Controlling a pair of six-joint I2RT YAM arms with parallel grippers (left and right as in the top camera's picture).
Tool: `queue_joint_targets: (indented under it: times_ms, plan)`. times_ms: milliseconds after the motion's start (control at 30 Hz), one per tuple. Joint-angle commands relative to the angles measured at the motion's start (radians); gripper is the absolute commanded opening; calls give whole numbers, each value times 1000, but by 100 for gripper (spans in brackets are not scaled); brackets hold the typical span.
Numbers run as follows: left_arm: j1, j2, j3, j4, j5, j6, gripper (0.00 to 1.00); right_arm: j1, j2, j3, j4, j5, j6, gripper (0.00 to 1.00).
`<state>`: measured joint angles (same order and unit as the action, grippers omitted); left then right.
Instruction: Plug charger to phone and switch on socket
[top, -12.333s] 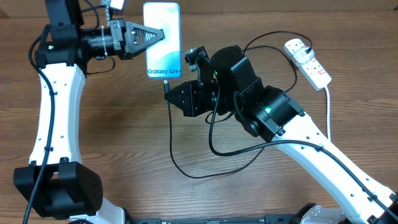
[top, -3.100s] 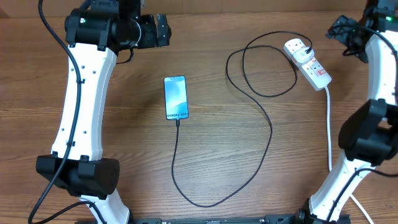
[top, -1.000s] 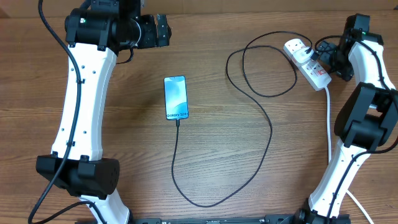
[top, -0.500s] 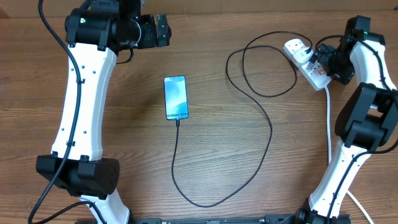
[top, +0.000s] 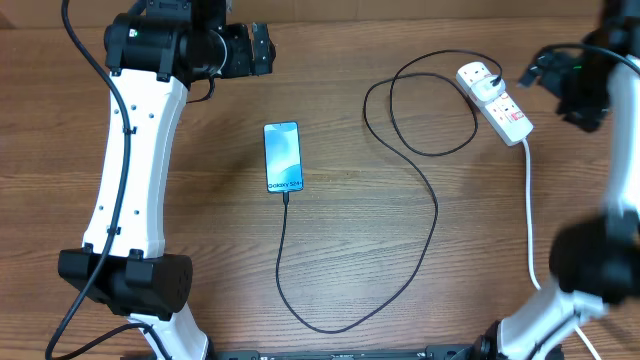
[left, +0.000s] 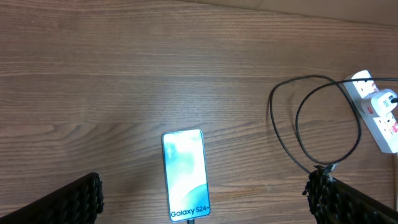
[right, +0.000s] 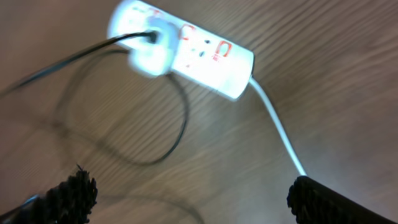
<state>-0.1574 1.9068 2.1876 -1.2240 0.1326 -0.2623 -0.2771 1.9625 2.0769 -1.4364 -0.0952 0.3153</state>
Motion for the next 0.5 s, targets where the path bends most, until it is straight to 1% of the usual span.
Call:
queue_joint_targets:
  times_ms: [0,67,233,333,433,467]
  plan:
    - [2,3,-1,2,-10,-6,100,45,-236,25,-67,-32,10,100]
    - [2,3,-1,2,-10,-7,100,107,-360,1,-100,-18,10,100]
    - [2,3,-1,2,-10,-7,100,234,-536,-45,-136,14,11,100]
    - [2,3,-1,2,-10,-7,100,309,-624,-75,-186,14,29,100]
    - [2,3,-1,2,-10,-6,100,357,-671,-82,-258,14,29,100]
    - [2,3,-1,2,-10,-7,100,365,-682,-83,-257,14,29,100]
